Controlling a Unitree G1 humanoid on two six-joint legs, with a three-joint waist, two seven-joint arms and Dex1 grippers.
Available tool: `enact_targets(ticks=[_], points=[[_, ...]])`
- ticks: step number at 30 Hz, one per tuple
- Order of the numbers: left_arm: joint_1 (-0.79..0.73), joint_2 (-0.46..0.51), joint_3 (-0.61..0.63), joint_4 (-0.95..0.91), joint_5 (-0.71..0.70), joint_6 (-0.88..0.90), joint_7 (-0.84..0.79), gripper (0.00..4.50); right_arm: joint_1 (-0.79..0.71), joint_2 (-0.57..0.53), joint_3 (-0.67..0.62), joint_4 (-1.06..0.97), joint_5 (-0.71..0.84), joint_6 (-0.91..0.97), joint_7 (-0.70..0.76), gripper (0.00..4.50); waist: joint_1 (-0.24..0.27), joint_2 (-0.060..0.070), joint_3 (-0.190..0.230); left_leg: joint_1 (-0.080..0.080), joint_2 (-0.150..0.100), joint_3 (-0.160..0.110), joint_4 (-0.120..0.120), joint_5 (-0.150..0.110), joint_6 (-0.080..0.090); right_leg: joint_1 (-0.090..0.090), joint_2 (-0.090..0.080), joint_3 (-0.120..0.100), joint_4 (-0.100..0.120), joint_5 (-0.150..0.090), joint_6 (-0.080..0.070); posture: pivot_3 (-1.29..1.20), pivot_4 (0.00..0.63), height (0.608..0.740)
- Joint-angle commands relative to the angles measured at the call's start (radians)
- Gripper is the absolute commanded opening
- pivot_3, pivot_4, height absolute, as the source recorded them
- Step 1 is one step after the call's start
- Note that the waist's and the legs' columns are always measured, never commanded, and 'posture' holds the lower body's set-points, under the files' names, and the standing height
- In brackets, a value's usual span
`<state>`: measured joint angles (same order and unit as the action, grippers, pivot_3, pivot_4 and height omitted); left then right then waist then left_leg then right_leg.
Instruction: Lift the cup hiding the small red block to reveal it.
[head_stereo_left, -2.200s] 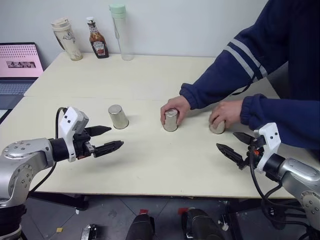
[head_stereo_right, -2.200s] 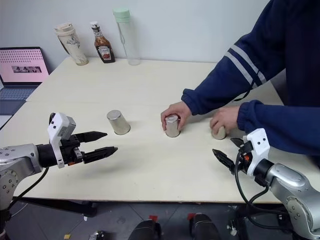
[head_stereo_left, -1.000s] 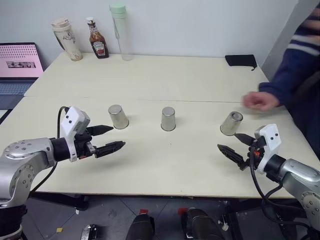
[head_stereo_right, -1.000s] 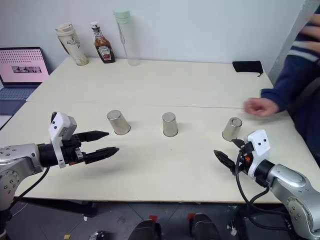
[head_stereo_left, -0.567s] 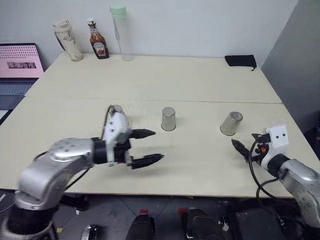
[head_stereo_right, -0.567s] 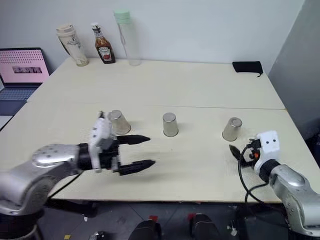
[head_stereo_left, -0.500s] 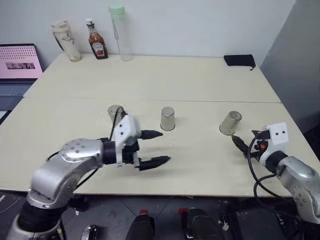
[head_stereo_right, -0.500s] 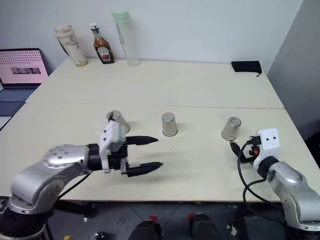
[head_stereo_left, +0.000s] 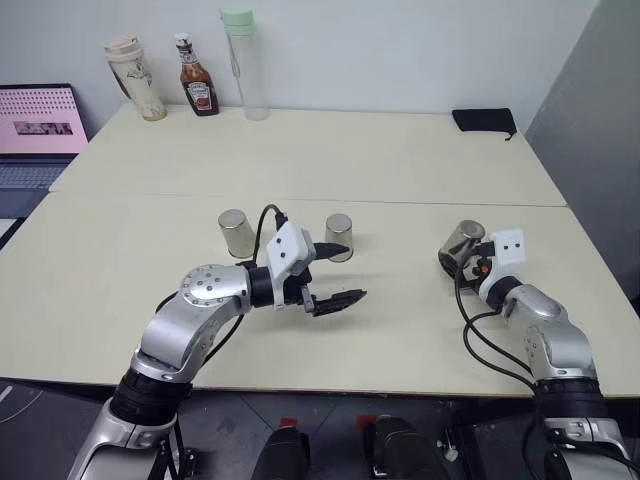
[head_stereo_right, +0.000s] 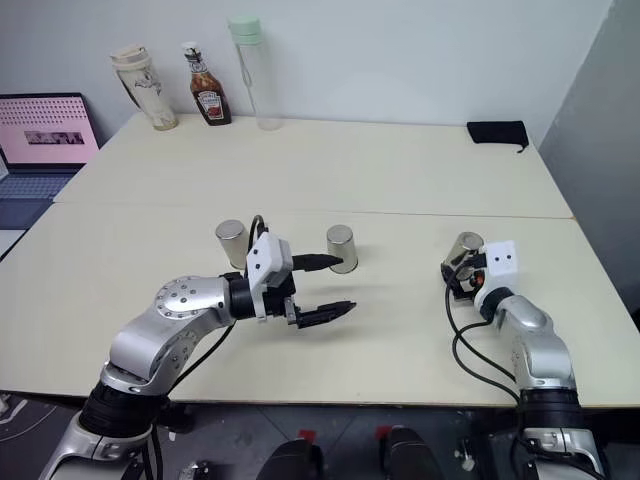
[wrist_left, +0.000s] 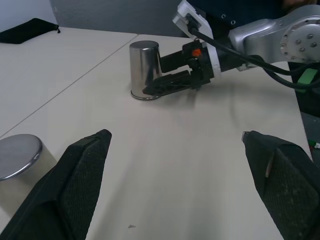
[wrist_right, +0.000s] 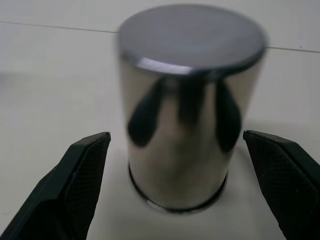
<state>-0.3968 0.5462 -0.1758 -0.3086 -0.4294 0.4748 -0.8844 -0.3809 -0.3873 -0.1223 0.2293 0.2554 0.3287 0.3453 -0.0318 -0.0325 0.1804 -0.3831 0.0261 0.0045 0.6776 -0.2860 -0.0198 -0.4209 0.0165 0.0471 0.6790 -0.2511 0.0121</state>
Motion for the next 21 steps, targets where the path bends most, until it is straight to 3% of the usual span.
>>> enact_targets(ticks=[1,3,6,11,17,21], points=[[-0.002,-0.003,-0.002,-0.04,0.001,-0.005,-0.001,4.48,-0.051,0.008,-0.026,0.061,-0.024,-0.103,-0.015,4.5,0.0,0.0,0.0,0.0,0.0,0.0,0.0,0.0,0.0,0.0,0.0,0.0,0.0,0.0,0.0,0.0,0.15,0.74],[-0.004,-0.001,0.003,-0.038,-0.002,0.001,0.0,4.48,-0.06,0.012,-0.028,0.079,-0.026,-0.136,-0.01,4.5,0.0,0.0,0.0,0.0,0.001,0.0,0.0,0.0,0.0,0.0,0.0,0.0,0.0,0.0,0.0,0.0,0.15,0.74],[-0.012,-0.001,0.009,-0.03,-0.005,0.007,0.002,4.5,-0.061,0.016,-0.028,0.089,-0.029,-0.182,0.005,4.02,0.0,0.0,0.0,0.0,0.001,-0.001,0.0,0.0,0.0,0.0,0.0,0.0,0.0,0.0,0.0,0.0,0.15,0.74],[-0.01,-0.003,0.014,-0.034,-0.015,0.027,0.005,4.5,-0.027,0.003,-0.043,-0.025,-0.009,-0.15,0.014,2.83,0.0,0.0,0.0,0.0,0.001,0.0,0.0,0.0,0.0,0.0,0.0,0.0,0.001,0.0,0.0,0.0,0.15,0.74],[-0.003,0.002,0.012,-0.032,-0.013,0.032,-0.001,4.5,0.066,-0.044,-0.177,-0.374,0.074,0.077,-0.086,2.77,0.003,0.001,0.001,-0.001,0.001,-0.002,0.0,0.0,0.0,0.0,0.0,-0.001,0.0,0.0,0.0,0.0,0.15,0.74],[-0.008,-0.007,0.006,-0.018,-0.009,0.032,-0.002,4.5,0.133,-0.064,-0.238,-0.439,0.069,0.205,-0.15,2.77,0.003,0.001,0.001,0.0,0.0,-0.002,0.0,0.0,0.0,0.001,0.0,-0.001,0.0,0.0,0.0,0.0,0.15,0.74]])
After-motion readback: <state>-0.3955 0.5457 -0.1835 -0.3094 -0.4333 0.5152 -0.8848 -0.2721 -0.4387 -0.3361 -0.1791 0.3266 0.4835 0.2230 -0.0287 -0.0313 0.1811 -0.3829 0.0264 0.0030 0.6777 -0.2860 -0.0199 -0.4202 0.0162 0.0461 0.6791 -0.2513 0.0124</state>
